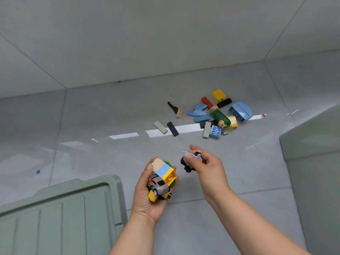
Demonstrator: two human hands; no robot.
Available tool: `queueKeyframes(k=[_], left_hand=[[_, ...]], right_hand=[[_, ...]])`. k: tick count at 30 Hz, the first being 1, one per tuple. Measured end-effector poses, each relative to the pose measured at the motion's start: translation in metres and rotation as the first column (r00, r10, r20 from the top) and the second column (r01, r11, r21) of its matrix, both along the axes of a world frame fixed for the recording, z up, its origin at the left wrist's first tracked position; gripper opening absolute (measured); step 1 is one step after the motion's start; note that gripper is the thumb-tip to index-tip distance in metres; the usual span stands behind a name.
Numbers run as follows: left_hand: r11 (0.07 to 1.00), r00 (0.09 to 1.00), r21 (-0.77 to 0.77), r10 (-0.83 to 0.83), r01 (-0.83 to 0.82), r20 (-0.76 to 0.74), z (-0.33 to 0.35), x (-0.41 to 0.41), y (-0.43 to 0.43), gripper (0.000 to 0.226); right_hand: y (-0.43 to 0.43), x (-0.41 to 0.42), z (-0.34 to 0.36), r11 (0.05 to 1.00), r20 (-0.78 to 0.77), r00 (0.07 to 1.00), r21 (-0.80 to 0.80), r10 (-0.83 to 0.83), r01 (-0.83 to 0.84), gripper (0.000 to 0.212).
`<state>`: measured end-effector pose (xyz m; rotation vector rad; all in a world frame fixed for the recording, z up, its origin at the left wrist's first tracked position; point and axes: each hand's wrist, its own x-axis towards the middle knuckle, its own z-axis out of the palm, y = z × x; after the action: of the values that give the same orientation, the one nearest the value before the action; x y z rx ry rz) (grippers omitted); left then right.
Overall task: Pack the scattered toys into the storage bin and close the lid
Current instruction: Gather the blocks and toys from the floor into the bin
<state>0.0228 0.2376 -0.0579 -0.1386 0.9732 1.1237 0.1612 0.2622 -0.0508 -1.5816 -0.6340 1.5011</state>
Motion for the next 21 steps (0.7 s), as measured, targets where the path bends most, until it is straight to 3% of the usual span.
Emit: queueKeyframes(k=[3,6,9,13,18,21], left_hand=[[0.996,0.996,0.026,-0.083,0.084,-0.015,0.021,0.009,-0.016,0.068],[0.981,0.984,0.078,-0.179,0.178,0.003,0.06,0.028,-0.03,0.074],[0.937,0.953,0.175,-0.301,0.303,-0.041,0.112,0.059,-0.042,0.072],[0.812,0.87,0.315,-0.477,0.491,-0.126,0.187,0.118,-0.06,0.065],[0.612,0.715,0.415,-0.681,0.673,-0.157,0.261,0.203,-0.093,0.045],[0.517,0.589,0.355,-0.797,0.779,-0.133,0.283,0.25,-0.12,0.042]], right_hand=[[-0.04,-0.01,0.038,0.995,-0.143,0.986,0.044,0.091,-0.086,0.006],[-0.076,-0.006,0.072,0.985,-0.105,0.989,0.149,0.105,-0.088,0.019],[-0.1,0.017,0.118,0.97,-0.026,1.0,0.243,0.004,0.003,0.019],[-0.134,0.061,0.187,0.902,0.002,0.963,0.353,-0.268,0.25,0.033],[-0.185,0.118,0.255,0.691,-0.033,0.787,0.457,-0.616,0.56,0.066],[-0.211,0.151,0.262,0.532,-0.079,0.598,0.375,-0.797,0.759,0.056]])
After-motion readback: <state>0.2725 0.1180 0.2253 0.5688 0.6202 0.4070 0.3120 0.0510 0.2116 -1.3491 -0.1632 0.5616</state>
